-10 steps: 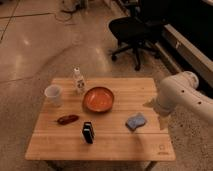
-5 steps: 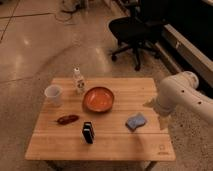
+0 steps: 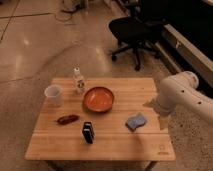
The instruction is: Knock the eraser over
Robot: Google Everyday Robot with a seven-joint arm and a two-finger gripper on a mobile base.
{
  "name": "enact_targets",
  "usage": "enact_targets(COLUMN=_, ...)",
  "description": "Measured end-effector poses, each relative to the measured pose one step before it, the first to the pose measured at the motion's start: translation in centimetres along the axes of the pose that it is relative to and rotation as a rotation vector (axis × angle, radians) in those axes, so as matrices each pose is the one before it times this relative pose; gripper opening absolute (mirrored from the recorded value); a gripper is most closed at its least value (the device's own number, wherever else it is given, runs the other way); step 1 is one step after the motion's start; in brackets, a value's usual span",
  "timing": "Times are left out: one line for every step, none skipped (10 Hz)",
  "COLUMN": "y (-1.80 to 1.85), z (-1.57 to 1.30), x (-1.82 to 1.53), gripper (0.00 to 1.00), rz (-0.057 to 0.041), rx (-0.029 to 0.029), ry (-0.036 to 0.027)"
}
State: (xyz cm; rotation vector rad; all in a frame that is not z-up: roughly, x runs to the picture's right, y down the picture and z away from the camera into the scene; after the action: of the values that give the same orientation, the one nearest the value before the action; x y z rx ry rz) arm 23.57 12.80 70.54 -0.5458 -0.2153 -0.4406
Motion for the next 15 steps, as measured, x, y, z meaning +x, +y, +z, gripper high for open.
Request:
enact_targets(y=-0.002, z=-0.002, x=-0.001, gripper=0.80, rz=-0.00010, rx=0.00002, ry=0.00003)
enact_targets(y=0.000, z=-0.014, x=0.003, gripper=0.80, rz=0.00002, rx=0.00004, ry=0.00026)
enact_targets(y=-0.002, z=-0.008, x=0.003, gripper=0.80, rz=-0.00001, rx=0.00009, ry=0.00017)
enact_targets(y=0.002, z=-0.002, x=0.003, gripper=0.80, rz=0.00004, rx=0.00001, ry=0.00003)
enact_targets(y=-0.004, z=0.000, x=-0.005, gripper=0.80, rz=0.00003, rx=0.00001, ry=-0.00009)
enact_targets(y=0.021, z=-0.027, x=-0.051, gripper=0.80, rz=0.00011, rx=0.00005, ry=-0.00080)
enact_targets(y=-0.274, z=-0.515, x=-0.834, gripper=0.80, rz=-0.00343, rx=0.01332, ry=-0.01191)
enact_targets(y=-0.399, z=-0.615, x=-1.610, gripper=0.80, rz=-0.01225, rx=0.01536, ry=-0.01494)
enact_targets(y=-0.194, z=-0.310, x=-1.464, gripper=0.80, rz=-0.01286, rx=0.00771, ry=-0.01230)
enact_targets(y=-0.205, z=-0.111, x=-1.354, gripper=0.80, rz=-0.01755, rx=0.00456, ry=-0.00772)
enact_targets(y=-0.346, z=0.092, x=-1.879, gripper=0.80, rz=-0.02762, rx=0.00500, ry=-0.00768)
enact_targets(y=-0.186, z=0.234, x=-1.095, gripper=0.80, rz=-0.01499, rx=0.00128, ry=-0.00394)
enact_targets(y=-0.245, z=0.463, x=-1.271, gripper=0.80, rz=-0.01698, rx=-0.00128, ry=-0.00390)
enact_targets(y=-0.284, z=0.731, x=-1.338, gripper=0.80, rz=-0.01946, rx=-0.00512, ry=-0.00167)
enact_targets(y=-0.208, z=1.014, x=-1.352, gripper=0.80, rz=-0.02095, rx=-0.01034, ry=0.00012)
